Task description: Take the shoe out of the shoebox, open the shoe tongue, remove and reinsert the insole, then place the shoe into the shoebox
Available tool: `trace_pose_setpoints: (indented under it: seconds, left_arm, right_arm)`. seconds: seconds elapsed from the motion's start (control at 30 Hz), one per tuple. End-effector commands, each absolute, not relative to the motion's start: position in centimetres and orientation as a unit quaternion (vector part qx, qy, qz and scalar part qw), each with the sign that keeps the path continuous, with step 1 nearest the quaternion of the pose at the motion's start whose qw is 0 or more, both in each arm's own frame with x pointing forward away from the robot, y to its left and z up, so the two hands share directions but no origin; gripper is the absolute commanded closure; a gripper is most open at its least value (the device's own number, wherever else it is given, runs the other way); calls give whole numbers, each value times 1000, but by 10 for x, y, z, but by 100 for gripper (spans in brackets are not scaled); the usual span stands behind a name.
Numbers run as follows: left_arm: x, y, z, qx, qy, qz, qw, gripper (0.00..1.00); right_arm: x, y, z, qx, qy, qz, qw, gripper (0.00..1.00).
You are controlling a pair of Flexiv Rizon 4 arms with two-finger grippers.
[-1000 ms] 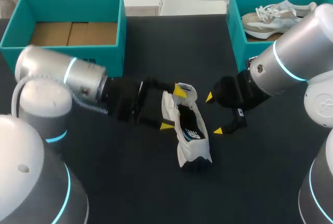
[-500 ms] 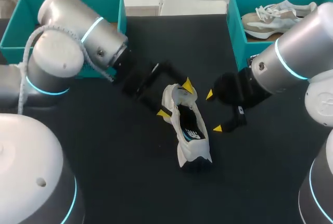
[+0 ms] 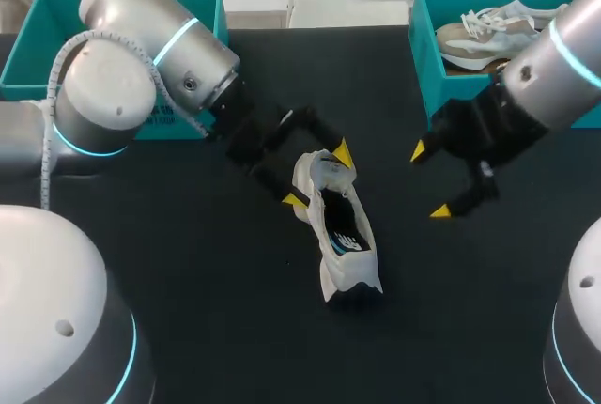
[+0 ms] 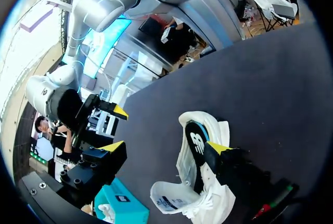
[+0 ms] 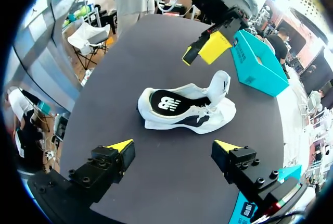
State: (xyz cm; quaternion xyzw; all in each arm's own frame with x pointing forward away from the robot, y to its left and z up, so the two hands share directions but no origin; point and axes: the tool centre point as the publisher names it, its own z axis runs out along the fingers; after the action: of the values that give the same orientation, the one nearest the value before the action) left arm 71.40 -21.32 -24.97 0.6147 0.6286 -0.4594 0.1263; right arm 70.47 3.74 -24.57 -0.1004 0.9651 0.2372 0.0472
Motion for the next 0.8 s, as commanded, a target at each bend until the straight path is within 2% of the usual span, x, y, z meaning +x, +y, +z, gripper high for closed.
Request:
trace_pose_setpoints:
  seconds: [0.03,0.43,0.57,0.6,0.63,0.7,0.8]
  left_arm:
    - [714,-213,-250,615,629,-459,127,0]
    - [723,-204,-246,700,635,-326,28,0]
    - [729,-206,-257,718,653,-240,-5,0]
    - [731,-206,-260,721,656,-221,-12,86]
    - [733,-205,-261,727,657,-198,-15,100]
    - [735,-205,-263,737,662,-131,23,100]
    - [735,-205,-263,737,662,-131,23,100]
  right_arm:
    - [699,1,-188,-102,966,233,44,0]
    - [702,-3,-184,-79,973,210,56,0]
    - [702,-3,-184,-79,973,210,56,0]
    - [702,-3,-184,-79,973,210,56,0]
    - [702,-3,-184,-79,973,210,56,0]
    - [702,-3,-184,-79,973,210,56,0]
    - [702,-3,-184,-79,973,210,56,0]
